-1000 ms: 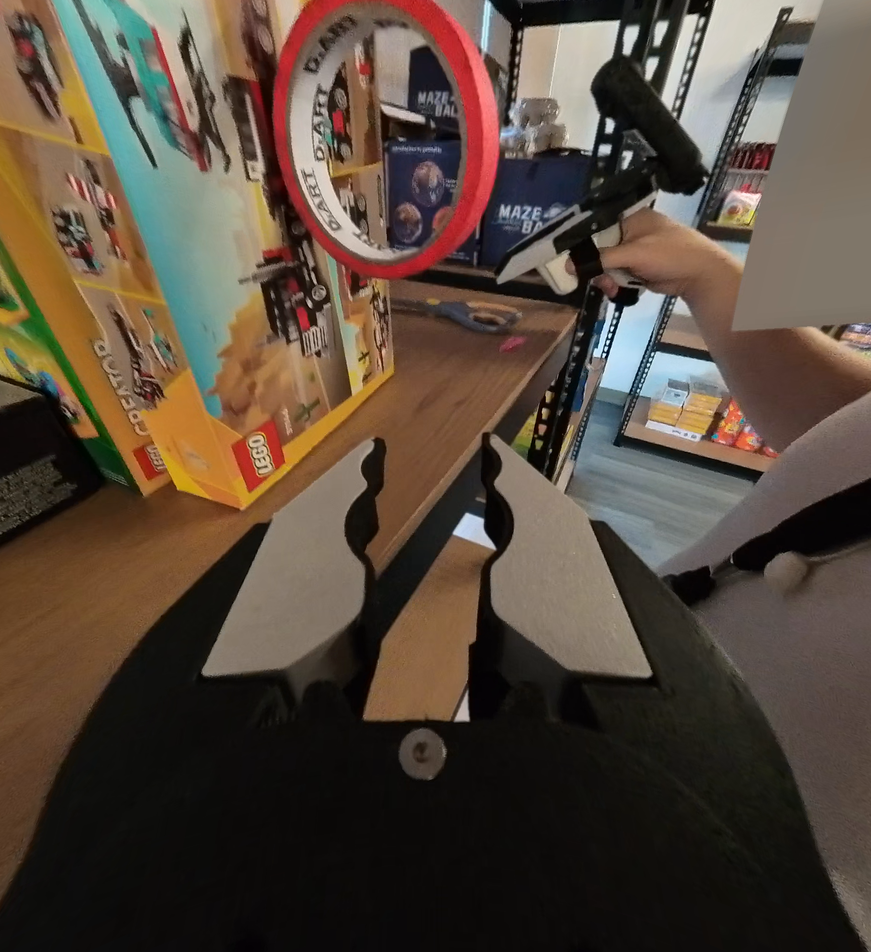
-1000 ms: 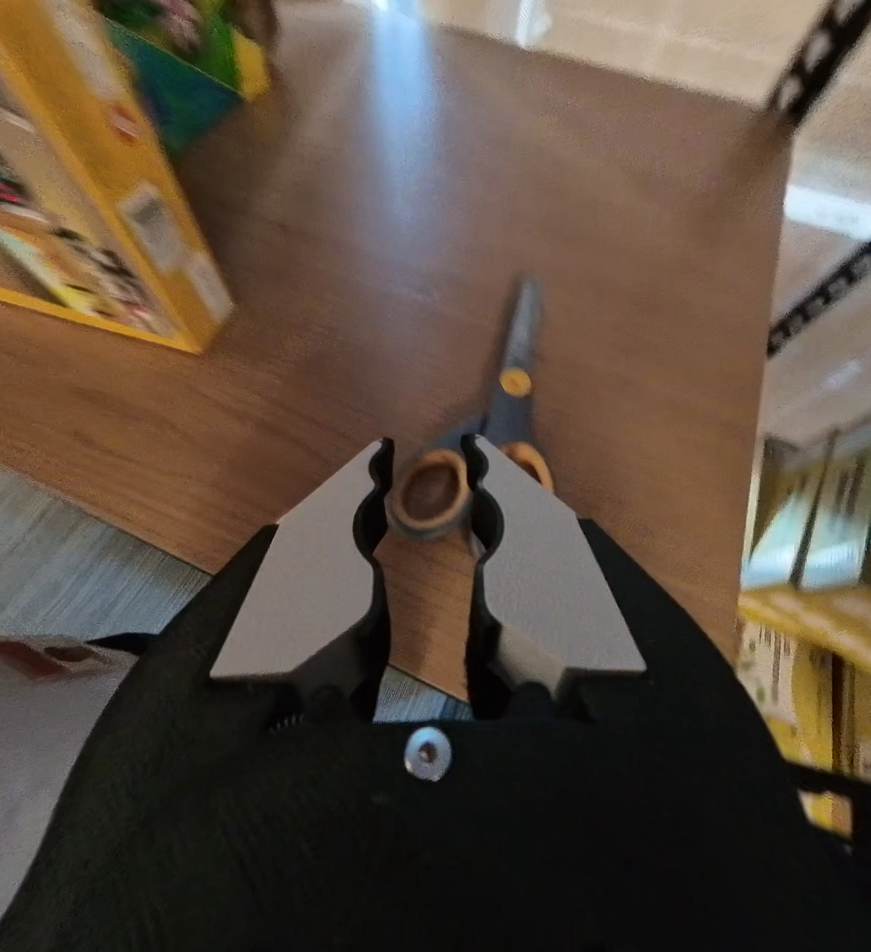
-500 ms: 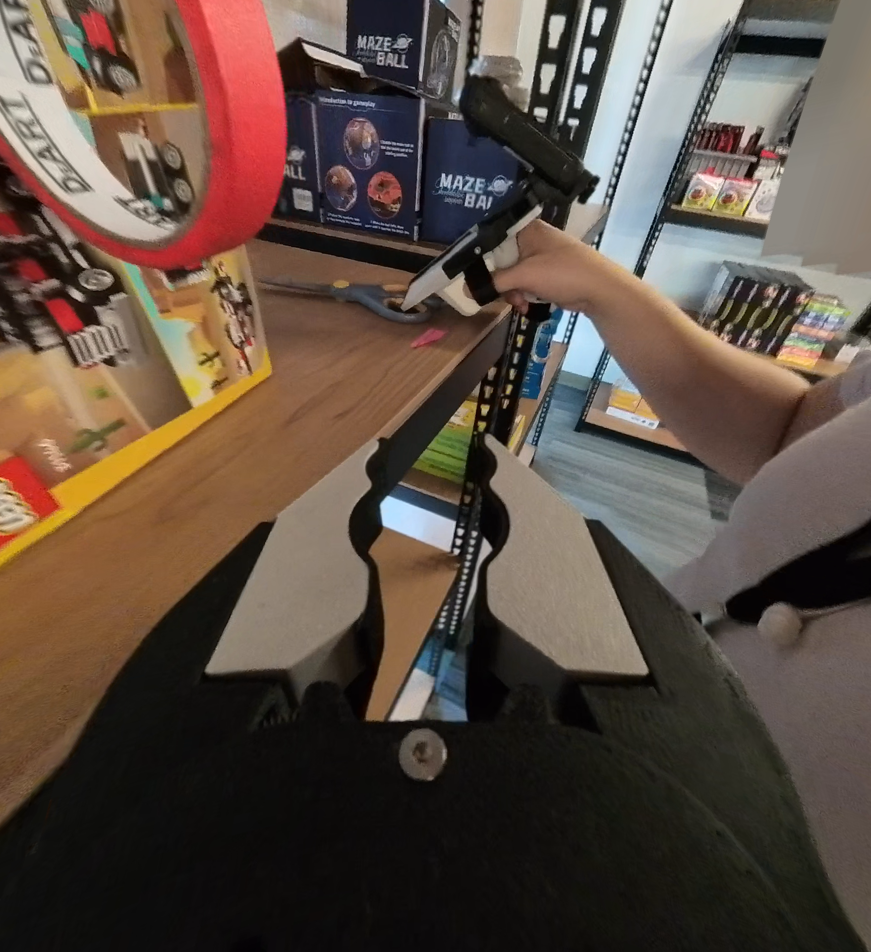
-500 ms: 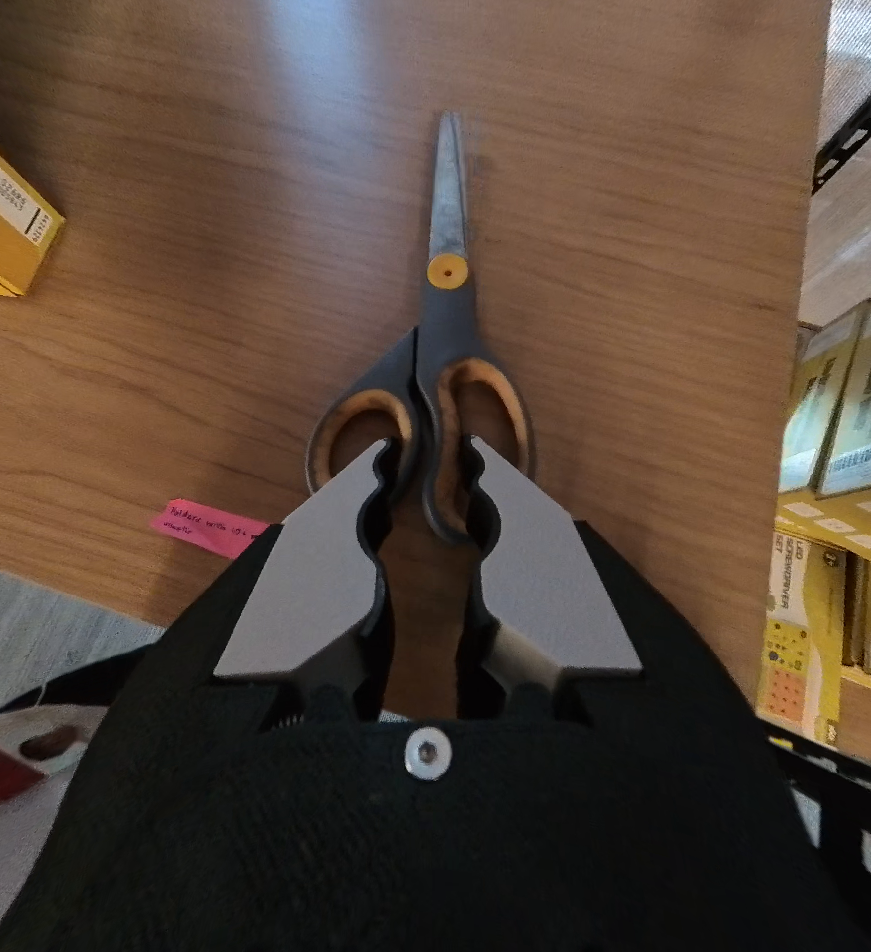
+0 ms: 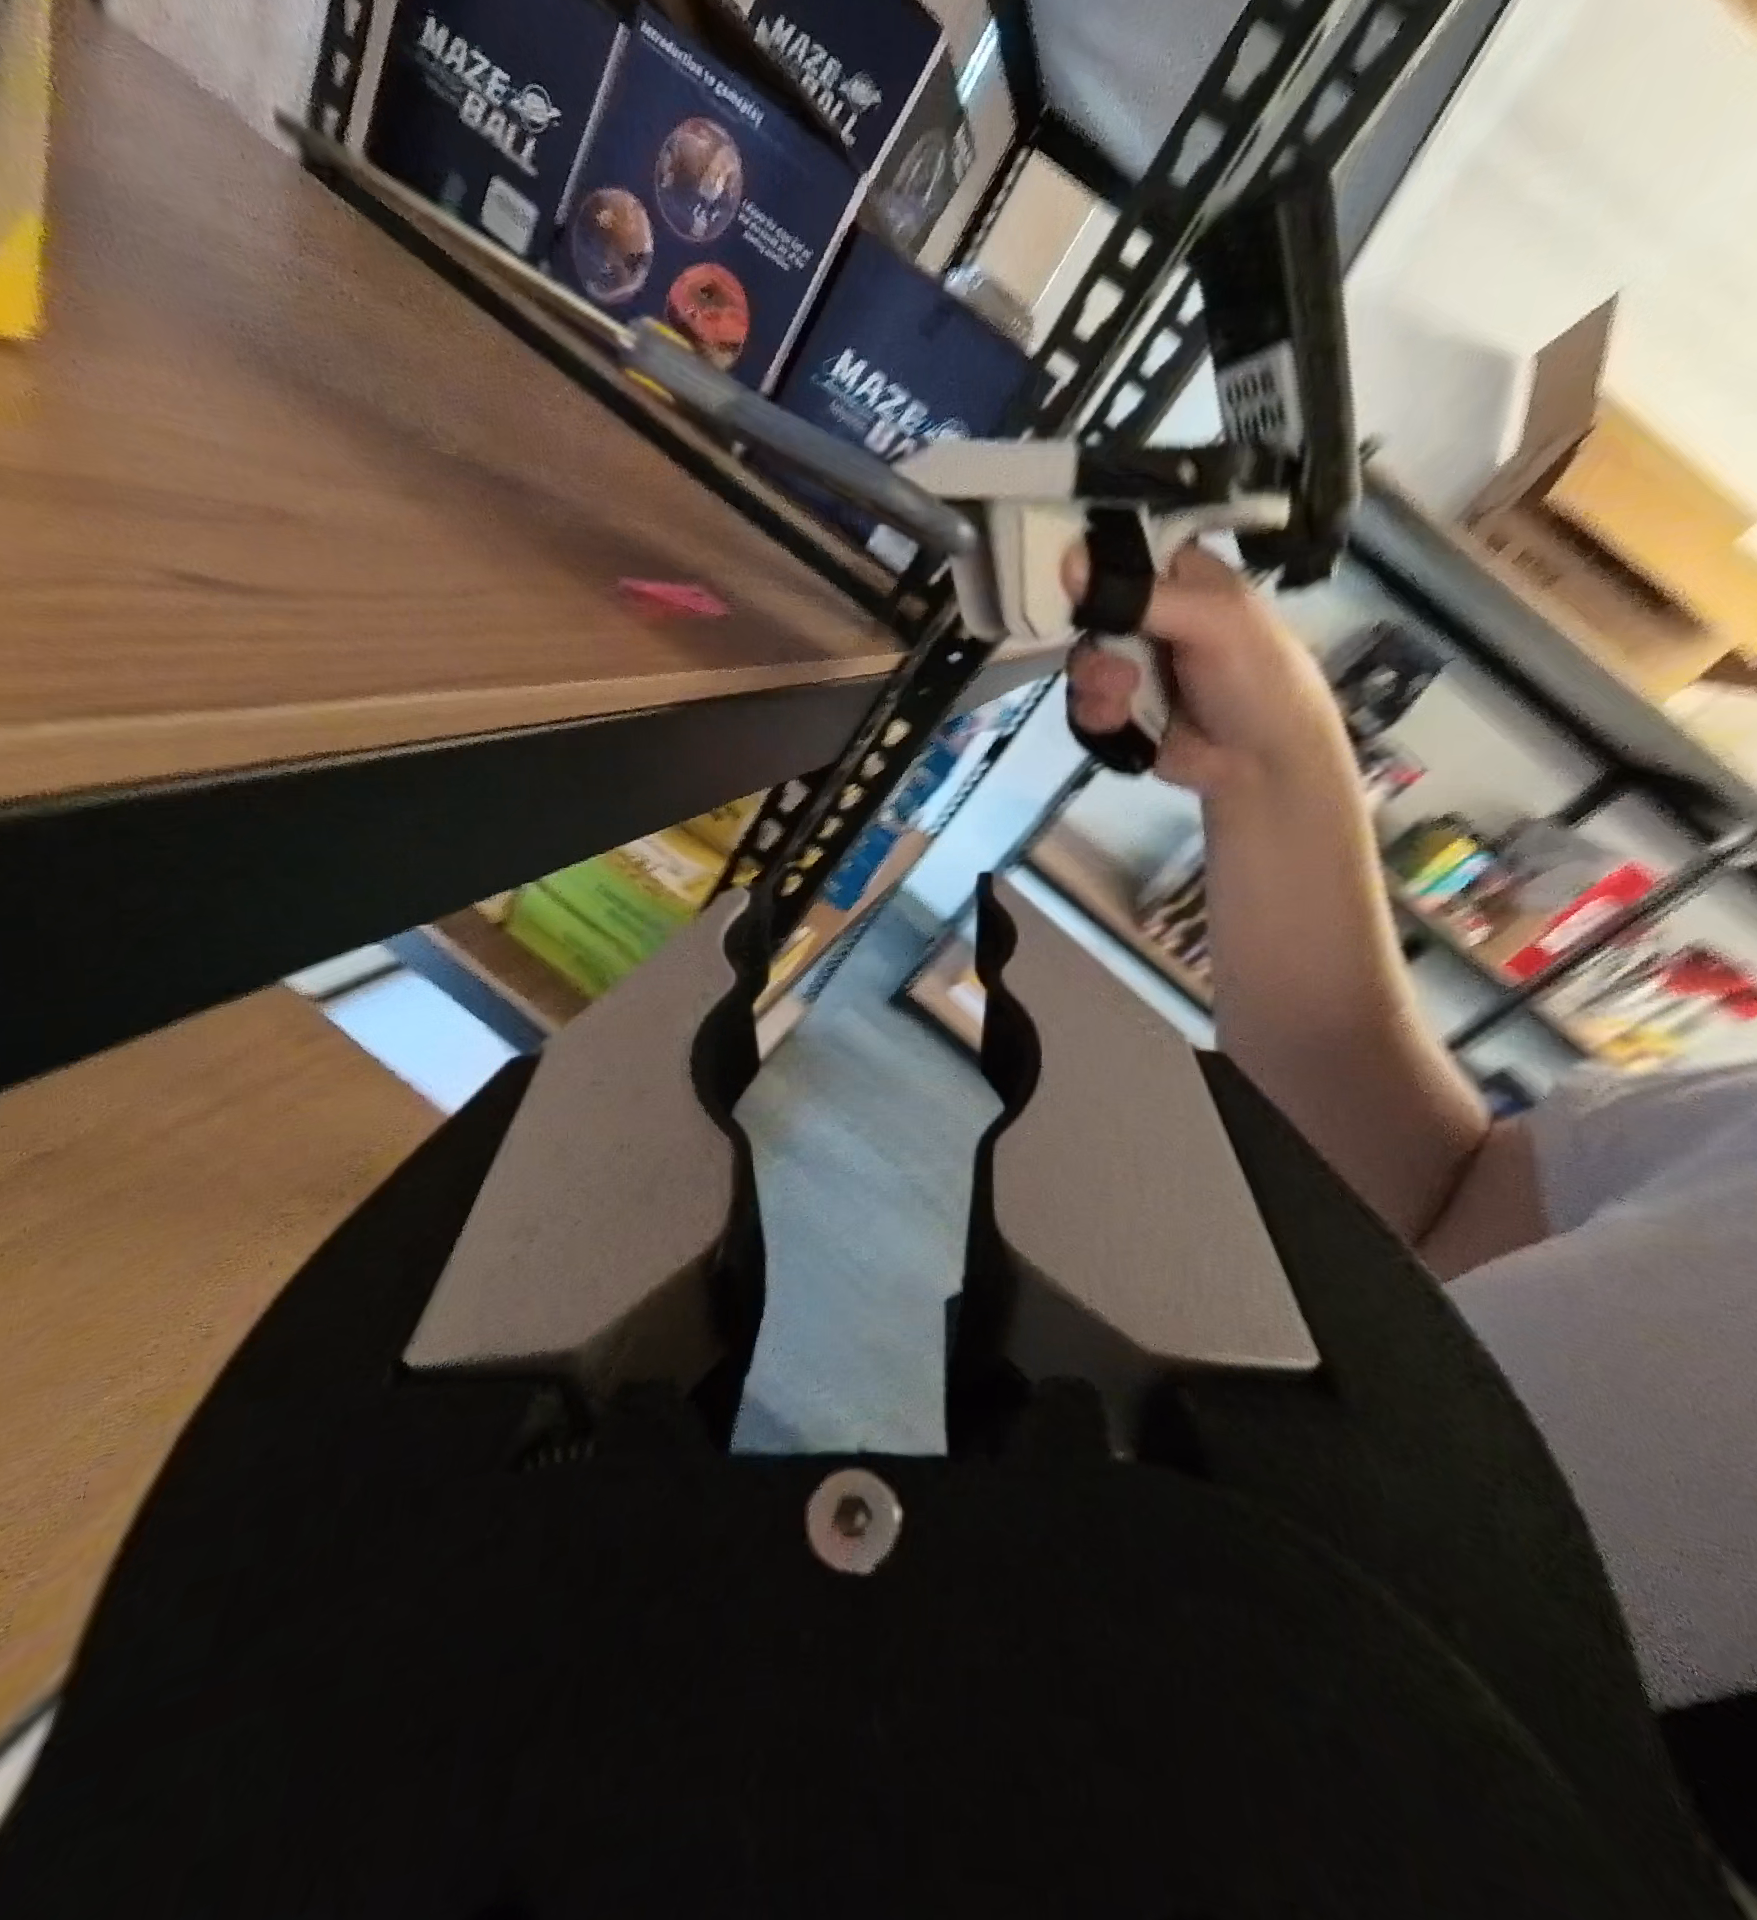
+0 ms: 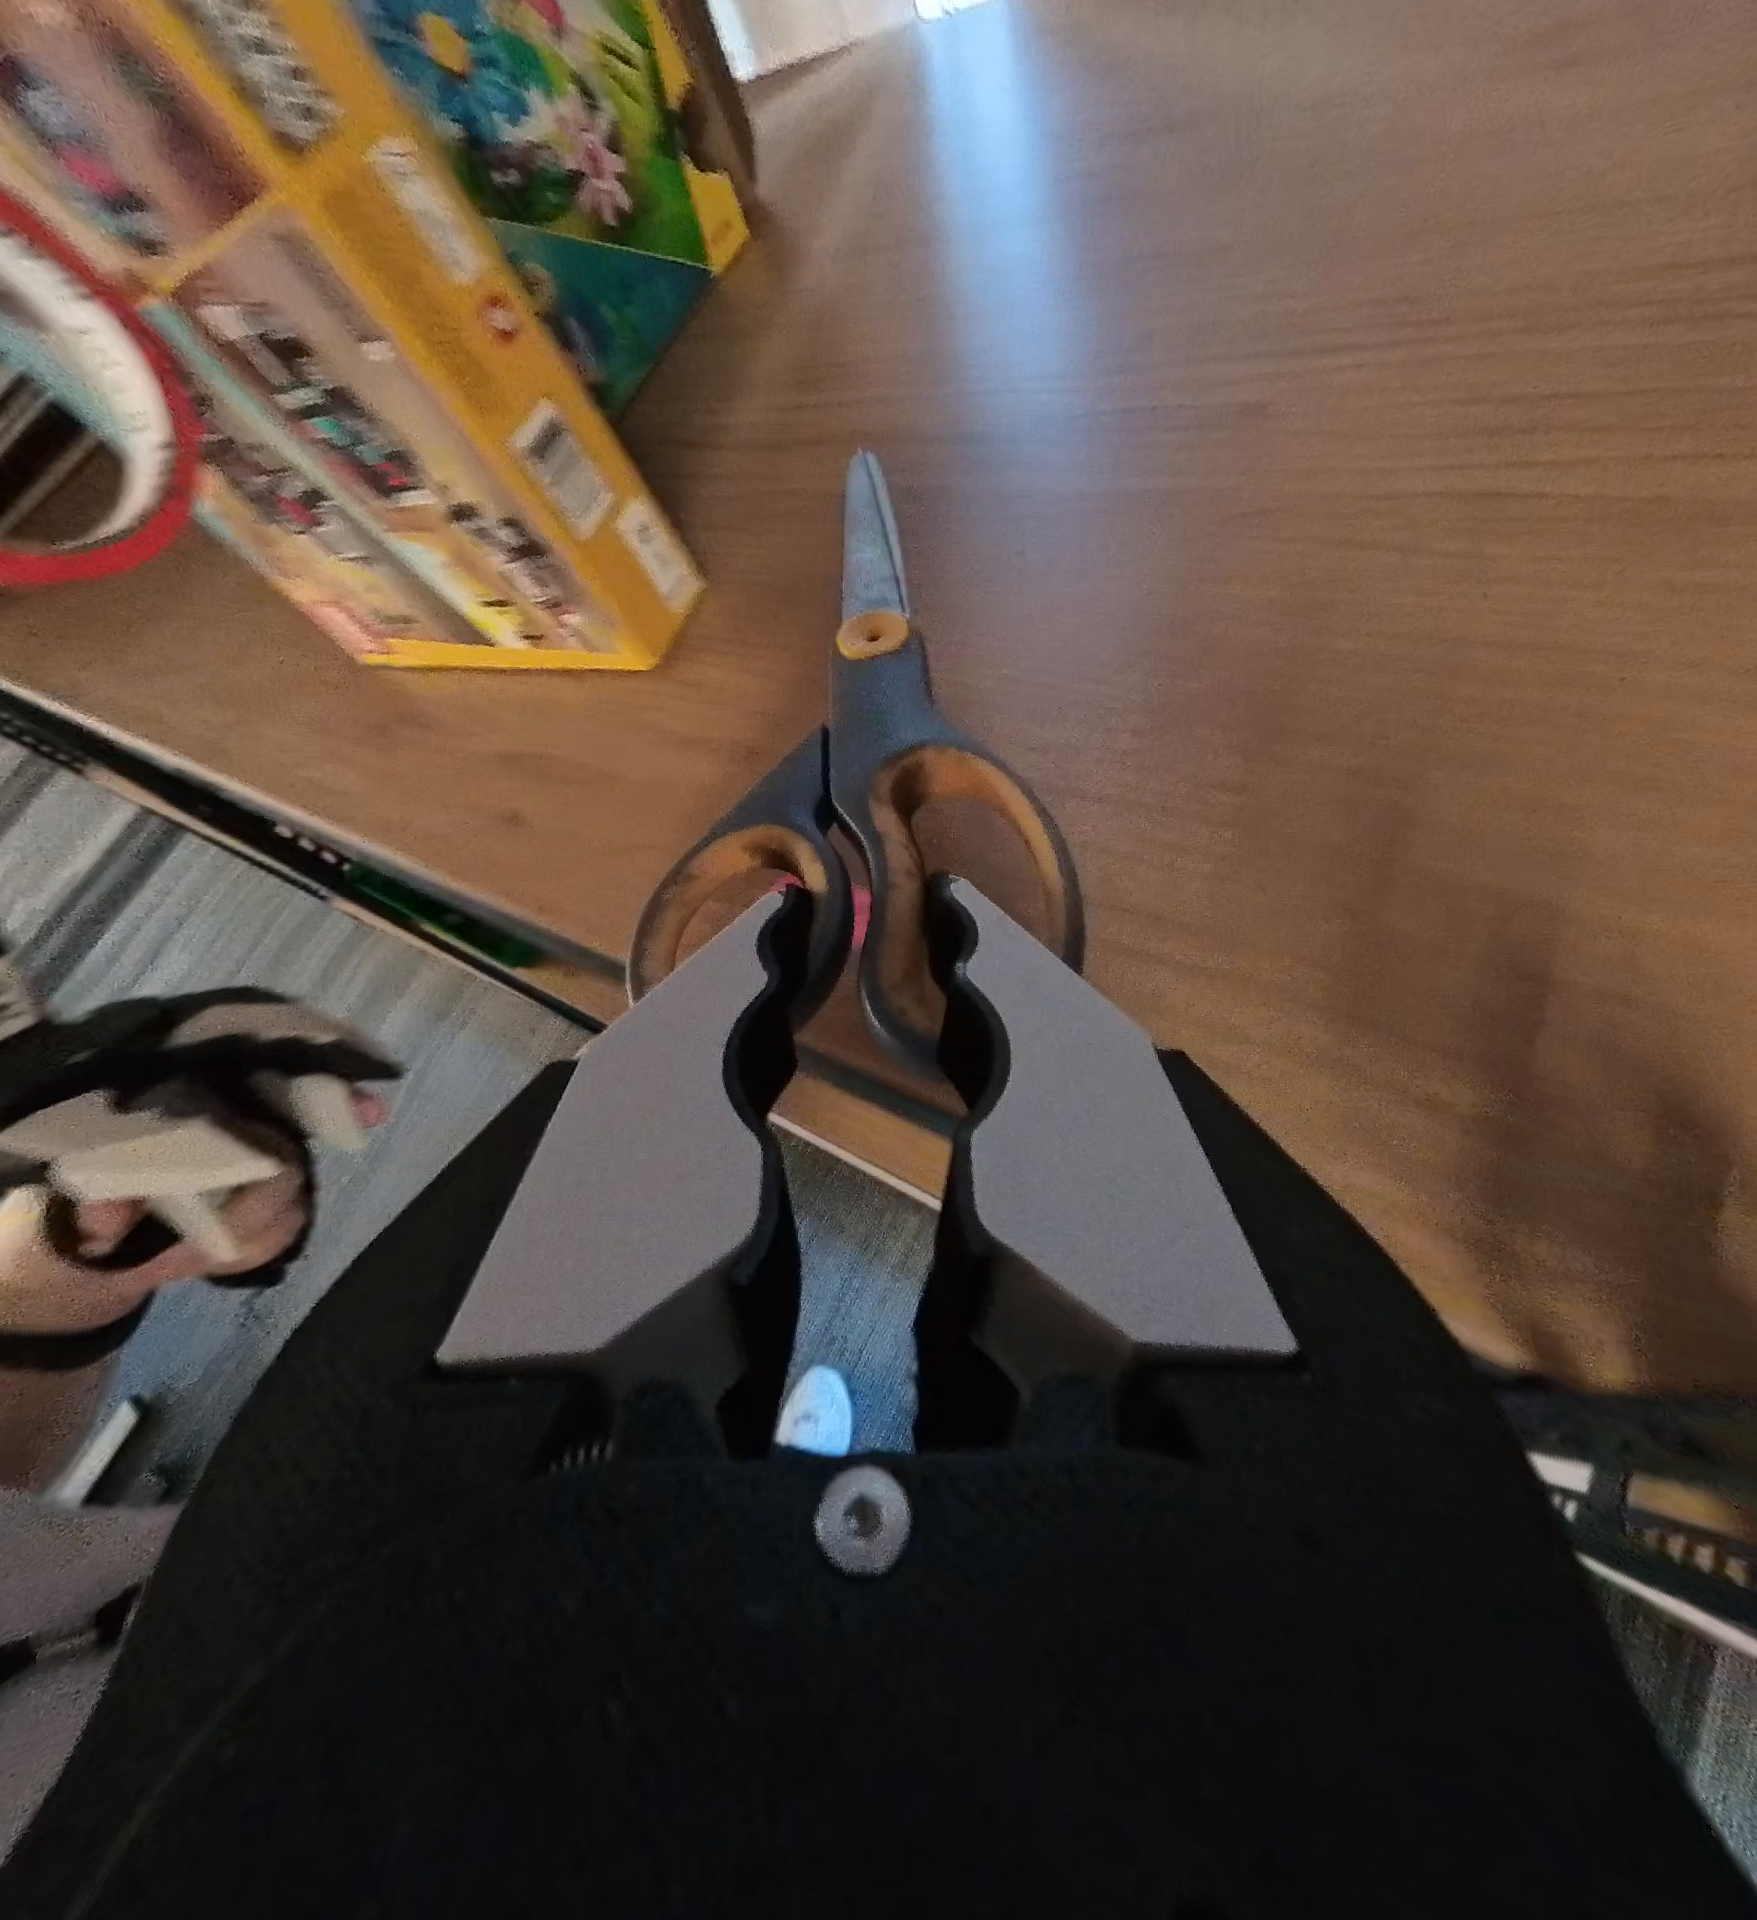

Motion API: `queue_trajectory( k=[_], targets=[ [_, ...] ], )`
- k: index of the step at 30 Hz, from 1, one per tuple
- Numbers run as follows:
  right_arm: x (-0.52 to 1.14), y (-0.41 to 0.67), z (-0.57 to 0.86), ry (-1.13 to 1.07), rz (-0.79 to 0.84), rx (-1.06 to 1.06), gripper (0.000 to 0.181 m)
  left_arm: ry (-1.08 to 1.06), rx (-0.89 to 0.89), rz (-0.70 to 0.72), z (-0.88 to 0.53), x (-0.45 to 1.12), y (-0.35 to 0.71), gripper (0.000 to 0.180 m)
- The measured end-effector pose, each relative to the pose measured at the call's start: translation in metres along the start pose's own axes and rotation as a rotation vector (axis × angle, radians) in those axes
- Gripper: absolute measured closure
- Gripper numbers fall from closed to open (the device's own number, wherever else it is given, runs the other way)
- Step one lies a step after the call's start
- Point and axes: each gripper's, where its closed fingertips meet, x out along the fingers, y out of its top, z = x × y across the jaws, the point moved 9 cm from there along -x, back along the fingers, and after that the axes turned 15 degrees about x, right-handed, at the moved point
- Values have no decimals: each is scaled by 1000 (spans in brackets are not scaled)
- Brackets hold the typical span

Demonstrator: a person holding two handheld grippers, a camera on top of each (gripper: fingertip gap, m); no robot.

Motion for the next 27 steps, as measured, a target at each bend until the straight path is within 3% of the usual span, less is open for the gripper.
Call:
queue_trajectory(
  k=[5,11,13,15,21,23,27],
  targets=[
    [-45,-63,-62,20,31,-246,160,-238,-271,178,11,4,-3,134],
    [-43,-158,-136,142,-16,-333,160,-261,-452,242,9,-37,-9,125],
    [-31,-181,-157,166,-24,-414,160,-257,-435,226,11,-58,-10,136],
    [-19,-201,-179,170,-4,-535,160,-274,-417,223,12,-82,-9,168],
    [26,-240,-209,159,-31,-669,159,-121,-394,134,9,-141,-10,169],
    [43,-250,-214,153,-115,-676,158,-52,-349,111,15,-154,-8,179],
    [84,-269,-224,-22,-167,-816,151,95,-339,127,17,-164,-12,180]
  ],
)
